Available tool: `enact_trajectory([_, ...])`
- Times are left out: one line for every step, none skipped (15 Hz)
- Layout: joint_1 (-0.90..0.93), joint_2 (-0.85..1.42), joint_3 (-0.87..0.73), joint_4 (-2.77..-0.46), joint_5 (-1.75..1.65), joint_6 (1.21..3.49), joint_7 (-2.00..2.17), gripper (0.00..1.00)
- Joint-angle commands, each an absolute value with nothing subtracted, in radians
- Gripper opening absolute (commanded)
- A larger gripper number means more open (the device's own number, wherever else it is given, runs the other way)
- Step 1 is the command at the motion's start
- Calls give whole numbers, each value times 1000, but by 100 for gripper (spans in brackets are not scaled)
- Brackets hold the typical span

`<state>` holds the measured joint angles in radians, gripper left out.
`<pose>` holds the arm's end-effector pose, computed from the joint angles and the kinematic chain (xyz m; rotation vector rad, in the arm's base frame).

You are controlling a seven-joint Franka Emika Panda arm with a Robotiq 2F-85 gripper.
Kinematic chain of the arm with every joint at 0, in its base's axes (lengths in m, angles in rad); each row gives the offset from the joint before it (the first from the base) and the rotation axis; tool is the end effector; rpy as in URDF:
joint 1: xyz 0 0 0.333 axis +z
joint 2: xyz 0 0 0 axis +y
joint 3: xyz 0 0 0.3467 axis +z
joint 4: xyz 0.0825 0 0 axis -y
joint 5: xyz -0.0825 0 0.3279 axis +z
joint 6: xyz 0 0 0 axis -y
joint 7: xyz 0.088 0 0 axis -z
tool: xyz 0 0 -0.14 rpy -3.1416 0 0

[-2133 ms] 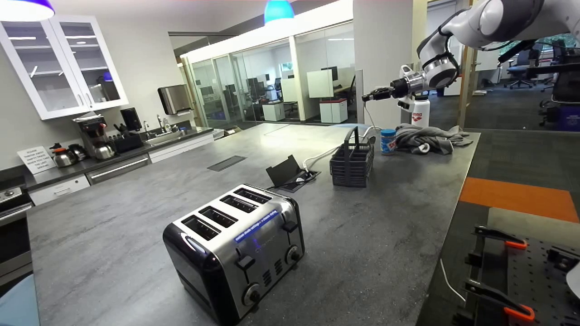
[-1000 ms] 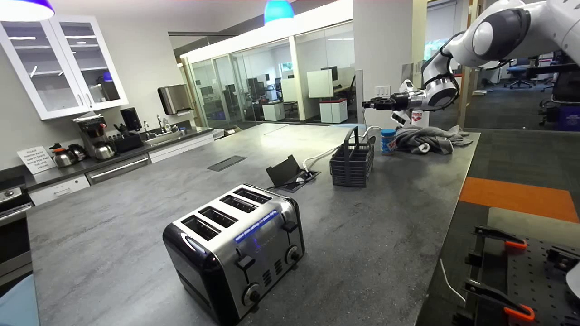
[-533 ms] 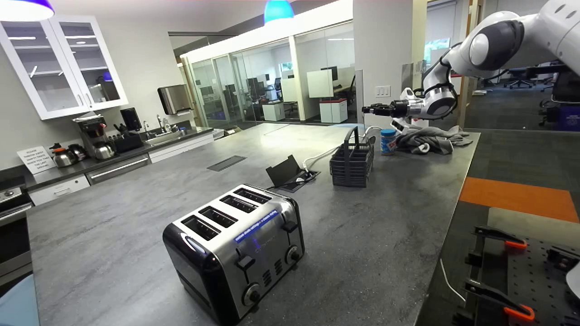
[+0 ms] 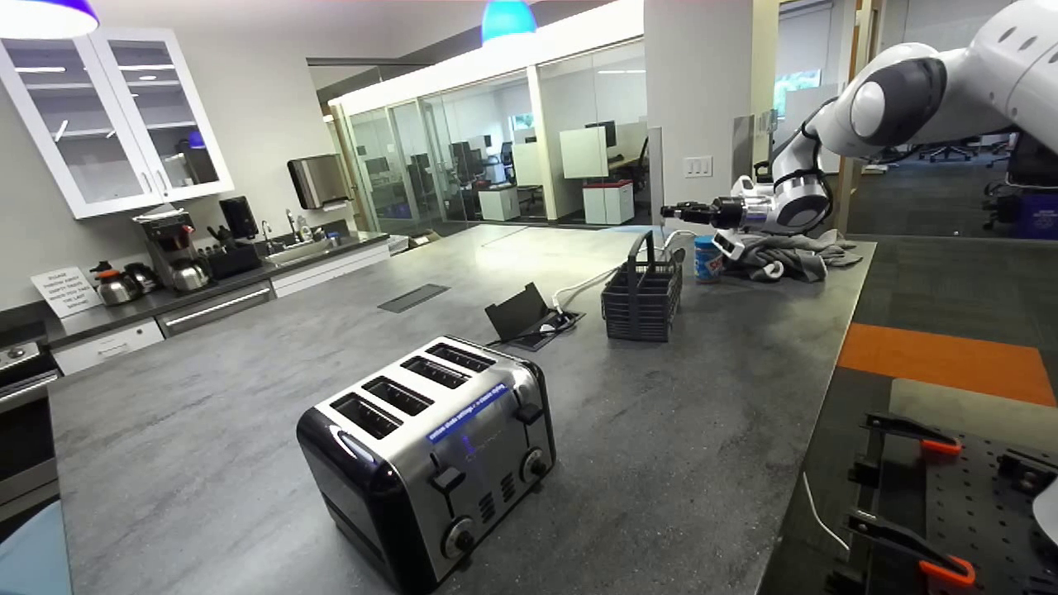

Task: Put the fork in the grey rack

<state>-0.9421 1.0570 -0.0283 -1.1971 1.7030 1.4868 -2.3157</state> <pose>0.5326 -0.5053 0.2521 -1.7456 -0.6010 -2.0313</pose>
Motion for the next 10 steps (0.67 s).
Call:
enact_trajectory([-925,1082,-51,-1167,1738,1491,-2302,6])
enact_trajectory([-927,1085,-51,-1168,1743,1489,-2305,6])
enact_trajectory([-927,1088,-51,-1171,1749,1491,-2306,6])
enact_trajectory([-929,1090,-50,-1175,1758,1493,-2308,6])
enact_trajectory([-930,1093,-51,-1177,1767,1493,-2310,6])
enact_trajectory([-930,1094,-52,-1182,1777,1496,-2315,6])
enact_trajectory([-929,1097,-54,-1185,1788,1498,-2318,6])
enact_trajectory([-930,1102,-55,-1186,1796,1496,-2316,6])
enact_trajectory([-929,1105,-57,-1188,1803,1496,-2315,6])
enact_trajectory([-928,1109,-59,-1190,1809,1496,-2314,6])
